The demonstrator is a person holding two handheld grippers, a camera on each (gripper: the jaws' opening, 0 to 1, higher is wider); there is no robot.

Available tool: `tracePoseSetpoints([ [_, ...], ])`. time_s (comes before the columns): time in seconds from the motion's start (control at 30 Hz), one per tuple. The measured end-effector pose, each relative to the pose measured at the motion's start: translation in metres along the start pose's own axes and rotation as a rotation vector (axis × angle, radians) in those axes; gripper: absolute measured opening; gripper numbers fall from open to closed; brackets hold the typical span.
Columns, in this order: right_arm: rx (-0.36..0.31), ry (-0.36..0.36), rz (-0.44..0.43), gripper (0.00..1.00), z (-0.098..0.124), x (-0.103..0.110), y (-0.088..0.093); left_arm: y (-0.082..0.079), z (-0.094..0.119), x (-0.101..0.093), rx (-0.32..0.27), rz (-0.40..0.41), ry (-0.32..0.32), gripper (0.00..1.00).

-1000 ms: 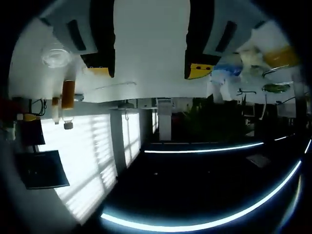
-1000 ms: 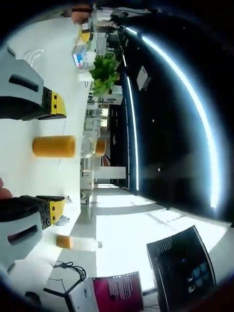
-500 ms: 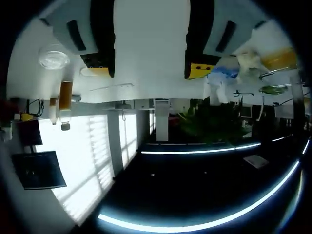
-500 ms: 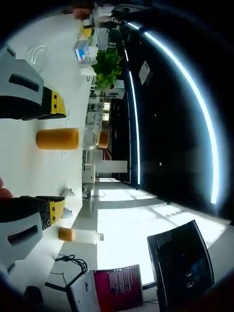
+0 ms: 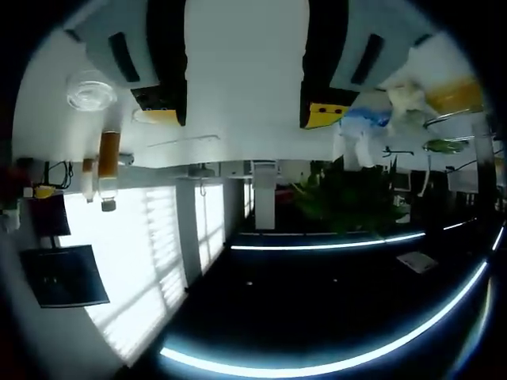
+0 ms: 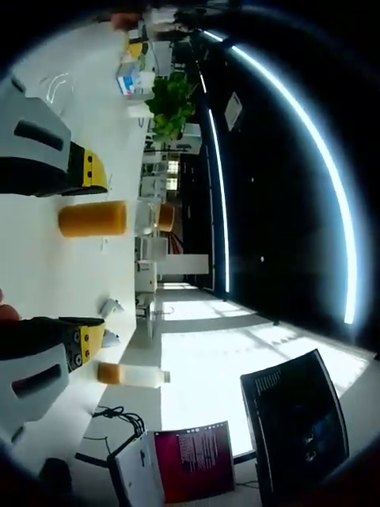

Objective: Open the Petri dish lid, place the lid on the table, pour the liquid culture medium into the Petri dish, pick up the Petri dish lid from the table, and close the Petri dish

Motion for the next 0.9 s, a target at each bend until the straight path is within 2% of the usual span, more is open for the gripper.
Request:
tracePoseSetpoints([
  [0.1, -0.008, -0.019, -0.002, 0.55, -0.006, 0.001, -0.013, -0.003, 0.001, -0.001, 0.000, -0.012, 0.006, 0.49],
  [0.27, -0.007, -0.078, 0.003, 0.55, -0.029, 0.011, -0.038, -0.006, 0.003, 0.001, -0.010, -0.011, -0.002, 0.49],
  [0.43, -0.007, -0.148, 0.020, 0.55, -0.069, 0.024, -0.060, -0.005, 0.006, 0.001, -0.008, -0.009, -0.008, 0.49],
  [0.53, -0.015, -0.177, 0.026, 0.55, -0.086, 0.032, -0.070, -0.004, 0.009, 0.003, -0.002, -0.019, -0.012, 0.49],
  [0.73, -0.027, -0.193, 0.030, 0.54, -0.108, 0.038, -0.080, -0.004, 0.015, 0.007, 0.004, -0.019, -0.025, 0.48],
  [0.9, -0.007, -0.188, 0.035, 0.53, -0.133, 0.042, -0.076, -0.003, 0.020, 0.005, 0.009, 0.002, -0.030, 0.48],
])
Point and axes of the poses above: the point that each gripper's makers call its tool centre point, and the gripper's own axes: z roughly backward along the fingers, x roughly to its left, y roughly out of its underside, the point moved 2 cm from there along z, roughly backward along the fingers, and after that the axes turned 4 degrees about z, right-handed, at the moved point
